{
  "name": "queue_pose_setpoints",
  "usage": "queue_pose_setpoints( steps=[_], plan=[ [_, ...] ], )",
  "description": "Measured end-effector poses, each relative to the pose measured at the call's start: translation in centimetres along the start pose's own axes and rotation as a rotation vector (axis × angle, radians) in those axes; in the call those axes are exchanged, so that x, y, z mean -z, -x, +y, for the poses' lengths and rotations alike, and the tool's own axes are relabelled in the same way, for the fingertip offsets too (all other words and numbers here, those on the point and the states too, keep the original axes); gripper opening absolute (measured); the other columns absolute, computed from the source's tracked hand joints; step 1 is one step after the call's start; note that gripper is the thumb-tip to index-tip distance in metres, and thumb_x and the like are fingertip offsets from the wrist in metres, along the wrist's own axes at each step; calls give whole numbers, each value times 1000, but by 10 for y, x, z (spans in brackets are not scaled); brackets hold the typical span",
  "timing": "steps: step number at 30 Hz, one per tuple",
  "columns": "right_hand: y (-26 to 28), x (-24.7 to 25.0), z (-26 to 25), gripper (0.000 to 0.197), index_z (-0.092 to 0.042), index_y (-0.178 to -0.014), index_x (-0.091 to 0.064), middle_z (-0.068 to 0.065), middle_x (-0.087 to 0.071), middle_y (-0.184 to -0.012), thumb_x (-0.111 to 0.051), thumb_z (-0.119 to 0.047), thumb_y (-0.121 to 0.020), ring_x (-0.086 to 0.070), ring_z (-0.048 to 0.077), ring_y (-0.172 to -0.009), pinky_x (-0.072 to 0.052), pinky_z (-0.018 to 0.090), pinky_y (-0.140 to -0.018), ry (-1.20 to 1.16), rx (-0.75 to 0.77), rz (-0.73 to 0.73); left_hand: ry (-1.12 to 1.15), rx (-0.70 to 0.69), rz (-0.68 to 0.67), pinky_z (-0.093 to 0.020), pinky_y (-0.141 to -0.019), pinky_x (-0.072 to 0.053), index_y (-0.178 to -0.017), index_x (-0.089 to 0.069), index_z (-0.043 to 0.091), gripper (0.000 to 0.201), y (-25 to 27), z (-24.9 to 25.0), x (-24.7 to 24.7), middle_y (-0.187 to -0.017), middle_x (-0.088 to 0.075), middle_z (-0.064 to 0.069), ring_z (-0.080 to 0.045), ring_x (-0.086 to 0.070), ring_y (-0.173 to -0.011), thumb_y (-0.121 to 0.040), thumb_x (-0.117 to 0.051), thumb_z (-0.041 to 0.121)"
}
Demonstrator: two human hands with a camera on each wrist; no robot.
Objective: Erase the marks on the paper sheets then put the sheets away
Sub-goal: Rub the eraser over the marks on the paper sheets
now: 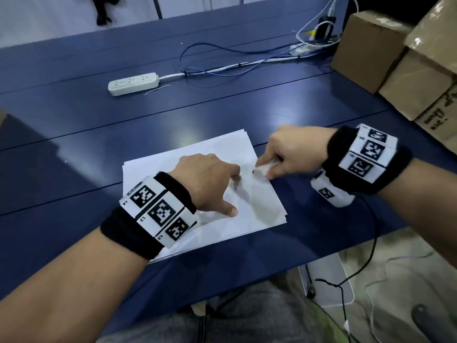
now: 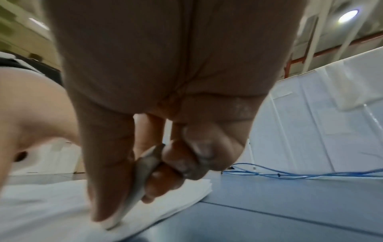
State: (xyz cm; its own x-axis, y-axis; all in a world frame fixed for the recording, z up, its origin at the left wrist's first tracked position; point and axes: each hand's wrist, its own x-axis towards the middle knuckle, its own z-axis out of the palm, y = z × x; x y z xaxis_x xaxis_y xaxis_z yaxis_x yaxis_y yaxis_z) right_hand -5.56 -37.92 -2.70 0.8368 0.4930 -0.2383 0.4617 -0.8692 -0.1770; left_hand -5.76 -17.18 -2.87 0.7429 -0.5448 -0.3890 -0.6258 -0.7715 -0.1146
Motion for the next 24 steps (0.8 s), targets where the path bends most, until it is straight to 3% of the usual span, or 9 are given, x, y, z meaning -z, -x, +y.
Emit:
queue_pose_setpoints(
  steps=[3,5,9,12,14,16,19,22,24],
  plan=[
    [17,-5,-11,35,-40,-112,-69,-12,-64,-72,-72,-37,-78,-54,-2,-64,-36,7,-60,-87,96,-185,3,2,-2,-34,-70,-39,-129,-46,42,70,-1,-1,-1,-87,-40,7,-21,-46,-81,-70,-66,72],
    [20,-3,-14,34,-40,-110,-70,-15,-64,-68,-74,-34,-77,-54,-7,-62,-34,3,-56,-130,95,-242,4,-3,2,-33,-69,-39,-129,-46,42,70,-1,-1,-1,-83,-37,9,-20,-45,-80,-70,-67,72],
    [-1,4,-1,31,-41,-112,-69,-34,-54,-52,-70,-37,-82,-53,-5,-63,-37,8,-54,-33,-18,-43,6,-8,17,-33,-70,-39,-127,-48,42,65,0,0,-1,-77,-33,10,-21,-45,-80,-71,-66,70],
    [4,0,3,29,-41,-111,-70,-17,-61,-57,-68,-39,-82,-52,4,-61,-40,17,-55,-29,-10,-24,3,-7,21,-33,-70,-39,-126,-48,42,66,0,0,-1,-75,-31,12,-21,-45,-80,-70,-67,70],
    [19,-3,-2,32,-42,-110,-69,-7,-66,-69,-70,-39,-78,-55,7,-63,-45,19,-59,-91,55,-155,3,-5,15,-33,-70,-39,-128,-47,41,68,-1,-1,-2,-76,-32,11,-21,-45,-81,-70,-67,71],
    [25,-5,-8,34,-43,-110,-69,-10,-68,-72,-73,-38,-76,-56,4,-64,-44,16,-60,-132,79,-243,10,-9,11,-33,-70,-40,-129,-47,40,69,-2,-1,-2,-75,-31,12,-20,-45,-81,-70,-67,71],
    [7,-3,1,30,-40,-110,-70,-26,-57,-55,-71,-41,-80,-52,-6,-59,-40,20,-59,-63,19,-73,11,-15,15,-33,-72,-41,-127,-47,41,67,-2,0,-1,-74,-30,14,-21,-46,-82,-70,-67,71],
    [-10,-1,7,27,-34,-109,-71,-13,-52,-50,-67,-40,-83,-48,4,-54,-45,28,-68,19,3,78,16,-8,15,-33,-72,-43,-125,-47,43,67,-2,0,-1,-77,-38,12,-21,-48,-82,-69,-68,71],
    [-3,-3,3,30,-37,-112,-69,-12,-56,-62,-68,-39,-81,-51,8,-62,-44,24,-69,16,61,16,19,-5,17,-35,-76,-47,-125,-48,43,67,-1,-1,-1,-85,-44,8,-21,-50,-81,-68,-68,72]
  ],
)
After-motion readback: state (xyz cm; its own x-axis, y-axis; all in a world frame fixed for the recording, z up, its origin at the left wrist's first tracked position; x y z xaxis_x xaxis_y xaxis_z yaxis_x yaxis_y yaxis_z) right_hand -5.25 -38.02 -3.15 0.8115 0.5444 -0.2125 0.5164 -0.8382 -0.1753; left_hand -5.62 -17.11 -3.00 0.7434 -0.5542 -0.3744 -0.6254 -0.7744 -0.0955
